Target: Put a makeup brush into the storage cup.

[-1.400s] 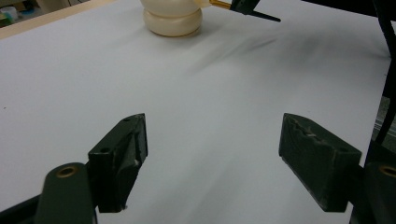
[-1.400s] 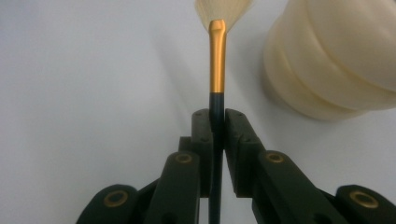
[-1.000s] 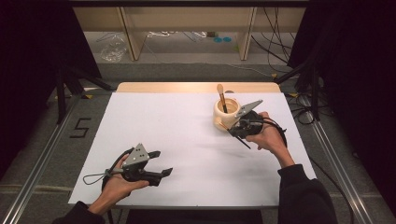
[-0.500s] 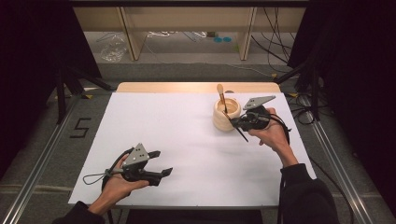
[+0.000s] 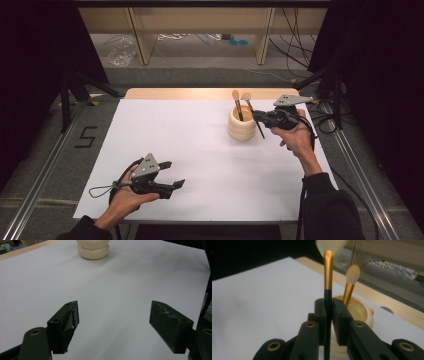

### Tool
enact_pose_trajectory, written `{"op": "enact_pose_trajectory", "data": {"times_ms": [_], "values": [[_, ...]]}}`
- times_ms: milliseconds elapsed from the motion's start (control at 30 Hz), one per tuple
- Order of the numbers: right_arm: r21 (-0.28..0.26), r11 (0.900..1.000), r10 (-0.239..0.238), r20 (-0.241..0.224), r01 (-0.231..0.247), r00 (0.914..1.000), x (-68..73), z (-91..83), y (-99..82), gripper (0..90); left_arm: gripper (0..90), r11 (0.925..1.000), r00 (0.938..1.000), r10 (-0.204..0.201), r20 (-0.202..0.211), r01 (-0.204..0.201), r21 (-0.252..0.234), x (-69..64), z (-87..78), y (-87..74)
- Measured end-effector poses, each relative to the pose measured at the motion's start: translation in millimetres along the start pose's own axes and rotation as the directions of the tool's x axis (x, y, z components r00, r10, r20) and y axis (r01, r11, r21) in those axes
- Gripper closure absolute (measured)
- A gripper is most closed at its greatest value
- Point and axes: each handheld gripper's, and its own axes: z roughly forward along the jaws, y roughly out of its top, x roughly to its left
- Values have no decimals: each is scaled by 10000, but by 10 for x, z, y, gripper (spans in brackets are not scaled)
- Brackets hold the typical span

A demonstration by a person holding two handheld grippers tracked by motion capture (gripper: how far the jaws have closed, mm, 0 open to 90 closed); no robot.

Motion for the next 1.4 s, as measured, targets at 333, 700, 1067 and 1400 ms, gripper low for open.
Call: {"op": "enact_pose_trajectory", "data": {"times_ms": [333, 700, 1067, 1400], "values": [[-1156, 9929, 331, 432, -279, 9985, -135, 48, 64, 833, 237, 10000, 10000, -45, -42, 45, -69, 7, -6, 0], [-1342, 9889, 699, 414, -638, 9967, -158, 112, 122, 833, 237, 10000, 10000, -52, 21, 53, -74, 9, -6, 0], [-1553, 9857, 730, 423, -656, 9964, -179, 190, 191, 833, 237, 9996, 9996, -282, -38, 281, -84, -3, -4, -6], [-1697, 9836, 722, 625, -607, 9954, -220, 305, 205, 833, 237, 9999, 9999, -156, -33, 156, -52, 1, -4, -5]]}}
